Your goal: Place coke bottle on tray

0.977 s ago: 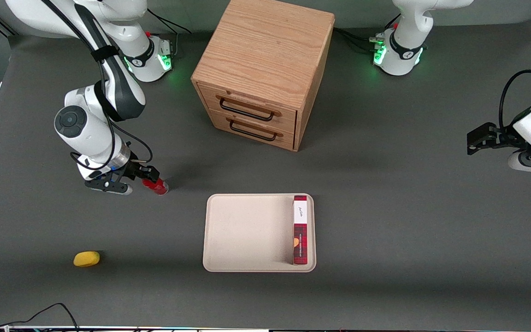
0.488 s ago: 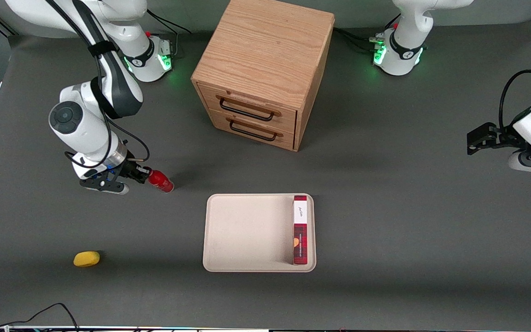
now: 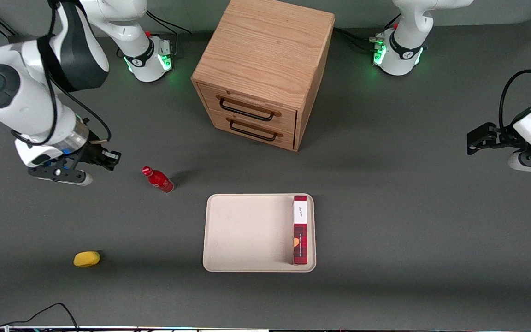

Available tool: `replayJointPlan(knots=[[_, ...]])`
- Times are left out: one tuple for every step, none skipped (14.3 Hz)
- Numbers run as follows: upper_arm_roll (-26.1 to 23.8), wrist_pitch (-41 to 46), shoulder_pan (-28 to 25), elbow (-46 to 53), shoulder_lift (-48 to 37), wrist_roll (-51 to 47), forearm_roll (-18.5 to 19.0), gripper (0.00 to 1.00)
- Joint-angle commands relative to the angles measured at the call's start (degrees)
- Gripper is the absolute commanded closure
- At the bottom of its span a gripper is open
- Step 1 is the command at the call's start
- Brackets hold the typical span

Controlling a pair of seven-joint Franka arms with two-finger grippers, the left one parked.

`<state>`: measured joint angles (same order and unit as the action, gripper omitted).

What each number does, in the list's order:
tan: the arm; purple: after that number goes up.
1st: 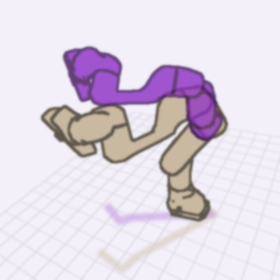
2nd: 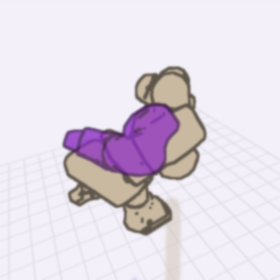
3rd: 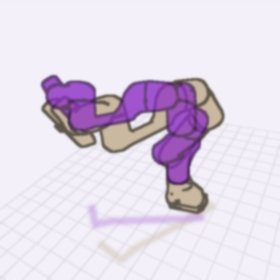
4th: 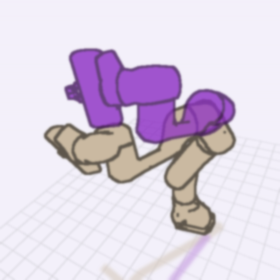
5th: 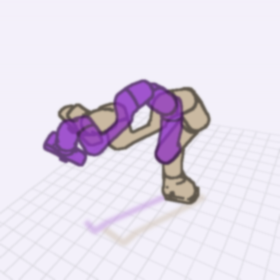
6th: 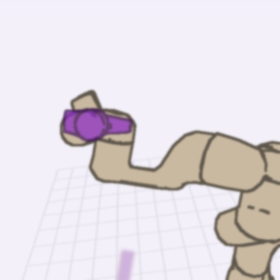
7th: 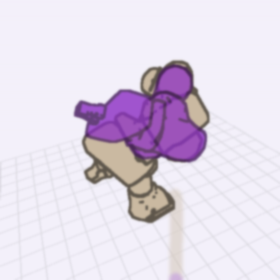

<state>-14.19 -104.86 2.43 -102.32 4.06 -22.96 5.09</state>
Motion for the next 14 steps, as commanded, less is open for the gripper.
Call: replayJointPlan(knots=[[0.21, 2.64, 0.38, 2.57, 1.66, 1.78, -0.08, 0.0], [0.39, 2.73, 0.38, 2.74, 1.4, 1.69, -0.08, 0.0], [0.65, 3.08, 0.38, 2.92, 0.52, 1.78, -0.43, 0.0], [0.82, 6.04, 0.47, 4.05, -1.57, 1.87, -1.91, 0.0], [1.09, 9.38, 0.47, 6.76, -3.77, 1.96, -4.62, 0.0], [1.79, 12.54, 0.38, 8.96, -5.62, 2.13, -5.87, 0.0], [2.32, 15.18, 0.38, 10.55, -7.2, 2.13, -6.14, 0.0], [2.84, 17.65, 0.38, 11.44, -8.79, 2.05, -6.23, 0.0], [3.11, 19.76, 0.3, 11.97, -10.89, 1.96, -6.4, 0.0], [3.2, 21.0, 0.38, 11.89, -13.0, 2.04, -7.01, 0.0], [3.37, 22.23, 0.38, 11.8, -14.33, 2.05, -7.8, 0.0], [3.9, 23.29, 0.38, 11.8, -15.38, 2.13, -8.33, 0.0], [3.99, 23.47, 0.38, 11.71, -15.65, 2.13, -9.12, 0.0], [4.08, 23.47, 0.38, 11.53, -16.09, 2.22, -9.91, 0.0]])
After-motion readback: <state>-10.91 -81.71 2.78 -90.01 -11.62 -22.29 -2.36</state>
